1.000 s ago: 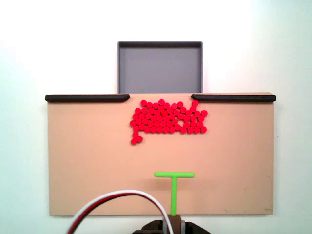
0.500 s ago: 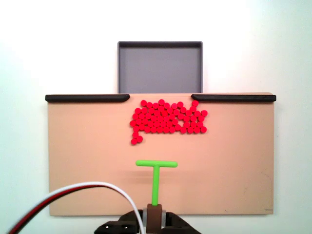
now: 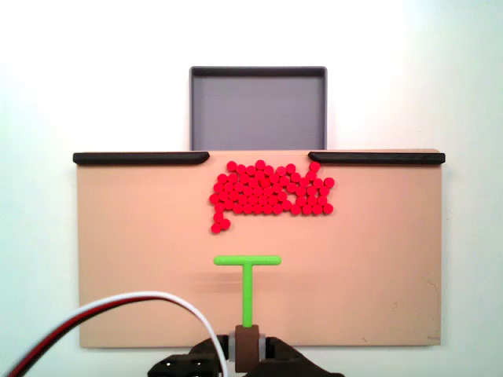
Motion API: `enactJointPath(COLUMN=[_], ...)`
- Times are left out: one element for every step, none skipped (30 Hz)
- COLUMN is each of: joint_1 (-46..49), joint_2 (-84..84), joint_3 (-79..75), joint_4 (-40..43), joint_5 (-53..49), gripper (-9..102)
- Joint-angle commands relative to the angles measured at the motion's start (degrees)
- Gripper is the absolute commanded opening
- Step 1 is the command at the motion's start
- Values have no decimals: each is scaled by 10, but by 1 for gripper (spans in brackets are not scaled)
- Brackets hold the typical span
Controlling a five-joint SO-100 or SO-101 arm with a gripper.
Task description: Gather the bottom side granules
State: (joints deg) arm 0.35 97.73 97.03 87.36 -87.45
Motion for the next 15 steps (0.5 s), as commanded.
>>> enactJointPath(joint_1=[4, 4, 4, 5, 5, 7, 8, 8, 8, 7, 5, 4, 4, 3, 3], joint_2=[12, 14, 14, 15, 15, 15, 14, 14, 15, 18, 20, 22, 24, 25, 25], joint_3=[-19, -19, -19, -19, -19, -19, -19, -19, -19, -19, -19, -19, -19, -19, -19], joint_4=[-3, -3, -3, -3, -3, -3, -3, -3, -2, -2, -2, -2, -2, -2, -2], joint_5=[-3, -4, -4, -4, -4, -3, 1, 2, 4, 4, 4, 4, 4, 4, 4], gripper=[0, 0, 0, 0, 0, 0, 0, 0, 0, 0, 0, 0, 0, 0, 0])
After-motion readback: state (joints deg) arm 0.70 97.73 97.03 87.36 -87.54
